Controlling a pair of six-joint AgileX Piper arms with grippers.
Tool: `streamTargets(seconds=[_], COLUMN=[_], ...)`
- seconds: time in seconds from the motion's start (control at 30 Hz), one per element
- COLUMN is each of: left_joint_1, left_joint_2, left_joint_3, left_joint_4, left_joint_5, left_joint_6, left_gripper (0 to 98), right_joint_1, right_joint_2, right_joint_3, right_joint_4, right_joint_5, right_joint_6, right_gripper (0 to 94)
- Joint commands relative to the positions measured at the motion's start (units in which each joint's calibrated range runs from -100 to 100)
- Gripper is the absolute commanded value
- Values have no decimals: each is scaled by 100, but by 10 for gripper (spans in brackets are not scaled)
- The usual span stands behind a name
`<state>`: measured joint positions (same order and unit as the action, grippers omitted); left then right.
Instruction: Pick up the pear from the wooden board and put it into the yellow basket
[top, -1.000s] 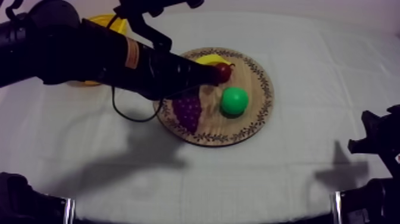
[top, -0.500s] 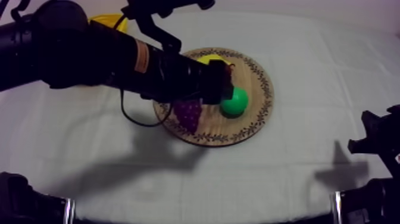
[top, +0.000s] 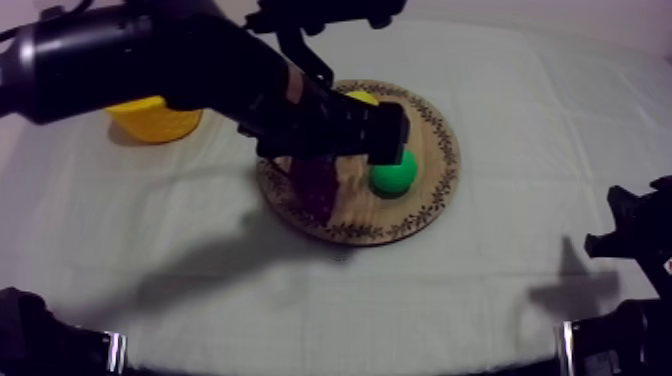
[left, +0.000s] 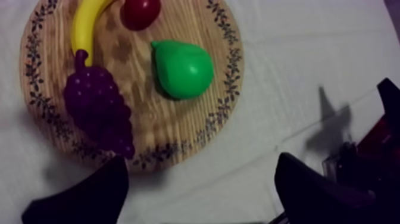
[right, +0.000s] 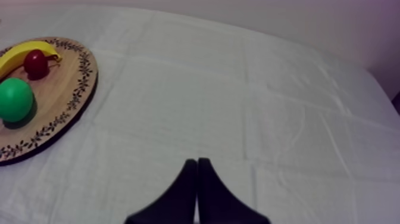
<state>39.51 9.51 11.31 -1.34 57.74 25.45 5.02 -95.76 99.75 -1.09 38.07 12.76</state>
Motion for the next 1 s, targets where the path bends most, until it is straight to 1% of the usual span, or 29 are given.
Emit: streamTargets(seconds=[0.0, 0.2, 0.47, 0.6, 0.67, 0.83, 0.97], left_joint_1=[-20, -75, -231, -275, -284, -297, -315], left_joint_2=[494, 1471, 2833, 3466, 3760, 4369, 4706], left_joint_3=[-490, -1633, -3257, -3996, -4364, -5121, -5645], left_joint_4=[37, 182, 341, 395, 405, 440, 463], left_joint_5=[254, 940, 2229, 2779, 3051, 3672, 4052], left_joint_6=[-30, -216, -297, -398, -426, -402, -399], left_gripper=[886, 893, 878, 877, 862, 767, 734], right_joint_1=[4, 6, 11, 11, 11, 11, 11], right_joint_2=[1, 1, 1, 1, 1, 1, 1], right_joint_3=[3, 3, 3, 3, 3, 3, 3], right_joint_4=[-1, -1, -1, -1, -1, -1, -1], right_joint_5=[-1, -1, -1, -1, -1, -1, -1], right_joint_6=[1, 1, 0, 1, 1, 1, 1], right_gripper=[3, 3, 3, 3, 3, 3, 3])
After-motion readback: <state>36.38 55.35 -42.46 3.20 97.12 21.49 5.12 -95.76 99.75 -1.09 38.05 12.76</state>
